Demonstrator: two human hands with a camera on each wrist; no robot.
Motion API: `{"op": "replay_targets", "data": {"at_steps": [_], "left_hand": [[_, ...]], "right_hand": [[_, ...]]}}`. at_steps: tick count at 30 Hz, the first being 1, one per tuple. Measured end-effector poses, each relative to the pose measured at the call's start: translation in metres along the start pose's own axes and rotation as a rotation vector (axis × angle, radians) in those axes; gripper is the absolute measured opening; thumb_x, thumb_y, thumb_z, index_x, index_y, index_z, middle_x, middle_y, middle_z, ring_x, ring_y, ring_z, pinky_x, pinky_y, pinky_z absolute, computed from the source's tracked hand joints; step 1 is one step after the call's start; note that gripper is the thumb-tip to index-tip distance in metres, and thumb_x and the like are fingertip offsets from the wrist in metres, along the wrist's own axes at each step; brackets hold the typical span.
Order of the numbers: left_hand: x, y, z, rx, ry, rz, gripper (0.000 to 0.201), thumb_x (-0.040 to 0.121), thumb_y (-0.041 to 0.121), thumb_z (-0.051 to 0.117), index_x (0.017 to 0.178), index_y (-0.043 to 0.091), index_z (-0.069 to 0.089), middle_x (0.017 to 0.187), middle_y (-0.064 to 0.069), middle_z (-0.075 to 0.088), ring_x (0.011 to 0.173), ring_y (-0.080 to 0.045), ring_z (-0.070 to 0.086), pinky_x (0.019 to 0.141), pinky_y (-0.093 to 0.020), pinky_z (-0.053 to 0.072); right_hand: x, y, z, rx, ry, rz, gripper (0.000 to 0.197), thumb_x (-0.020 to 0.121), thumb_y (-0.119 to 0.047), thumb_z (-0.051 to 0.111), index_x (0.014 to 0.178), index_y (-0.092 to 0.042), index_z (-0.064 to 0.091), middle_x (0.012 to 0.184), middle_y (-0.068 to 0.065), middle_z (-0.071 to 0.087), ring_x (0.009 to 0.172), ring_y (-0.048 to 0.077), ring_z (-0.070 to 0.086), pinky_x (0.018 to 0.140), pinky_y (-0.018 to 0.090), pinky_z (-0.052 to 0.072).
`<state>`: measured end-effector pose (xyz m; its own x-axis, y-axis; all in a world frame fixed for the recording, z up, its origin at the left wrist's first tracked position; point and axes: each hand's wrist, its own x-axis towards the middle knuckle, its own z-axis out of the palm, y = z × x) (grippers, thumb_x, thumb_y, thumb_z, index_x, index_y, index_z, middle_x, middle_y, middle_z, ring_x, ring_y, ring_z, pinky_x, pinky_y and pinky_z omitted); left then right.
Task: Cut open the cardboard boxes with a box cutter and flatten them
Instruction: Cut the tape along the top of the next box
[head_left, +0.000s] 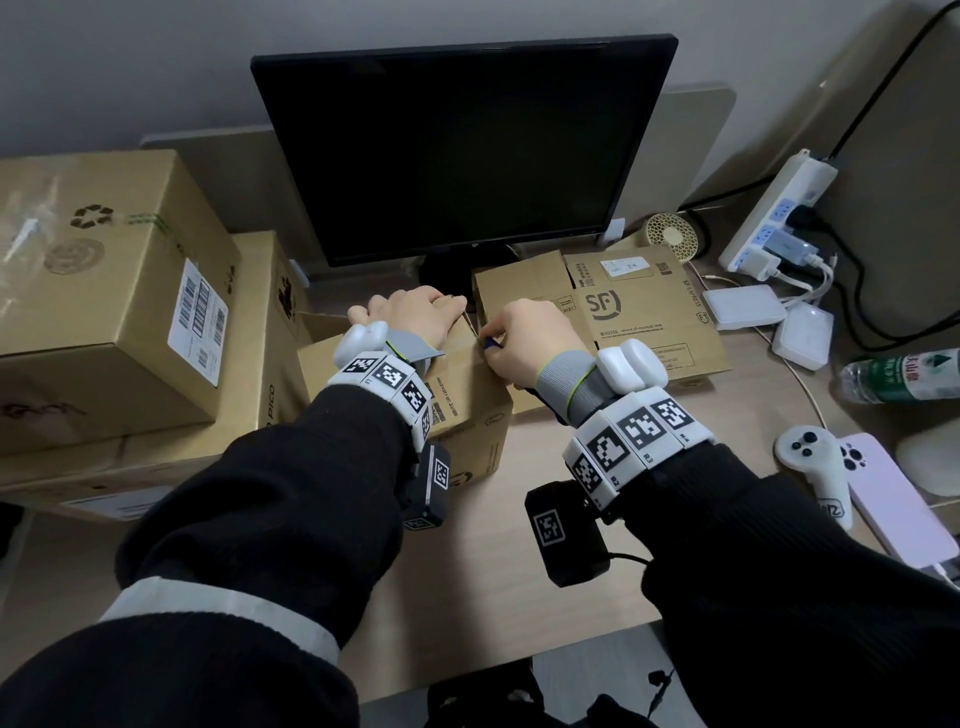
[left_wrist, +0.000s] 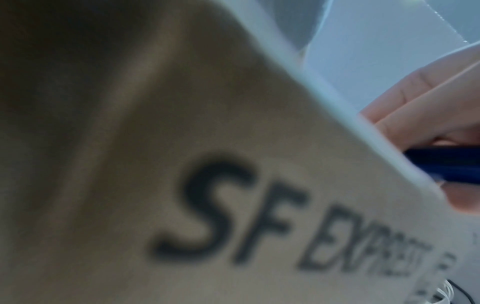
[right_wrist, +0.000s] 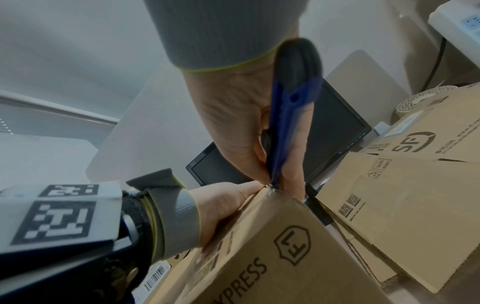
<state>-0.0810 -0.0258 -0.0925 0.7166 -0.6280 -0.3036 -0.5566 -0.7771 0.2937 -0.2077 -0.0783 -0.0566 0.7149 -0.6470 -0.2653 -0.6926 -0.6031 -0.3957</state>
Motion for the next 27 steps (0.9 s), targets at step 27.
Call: {"op": "replay_targets", "data": {"at_steps": [27], "left_hand": [[-0.008, 0.004, -0.006, -0.055, 0.007, -0.014, 0.043, 0.093, 0.06, 0.035, 0.114, 0.034, 0.061, 0.114, -0.004, 0.053, 0.114, -0.032, 0.038, 0.099, -0.043, 0.024]], "right_hand": [[-0.014, -0.008, -0.004, -0.141, -0.109, 0.069, 0.017, 0.082, -0.006, 0.053, 0.091, -0.011, 0.066, 0.078, 0.007, 0.059, 0.072, 0.027, 0.055, 0.063, 0.027, 0.045]]}}
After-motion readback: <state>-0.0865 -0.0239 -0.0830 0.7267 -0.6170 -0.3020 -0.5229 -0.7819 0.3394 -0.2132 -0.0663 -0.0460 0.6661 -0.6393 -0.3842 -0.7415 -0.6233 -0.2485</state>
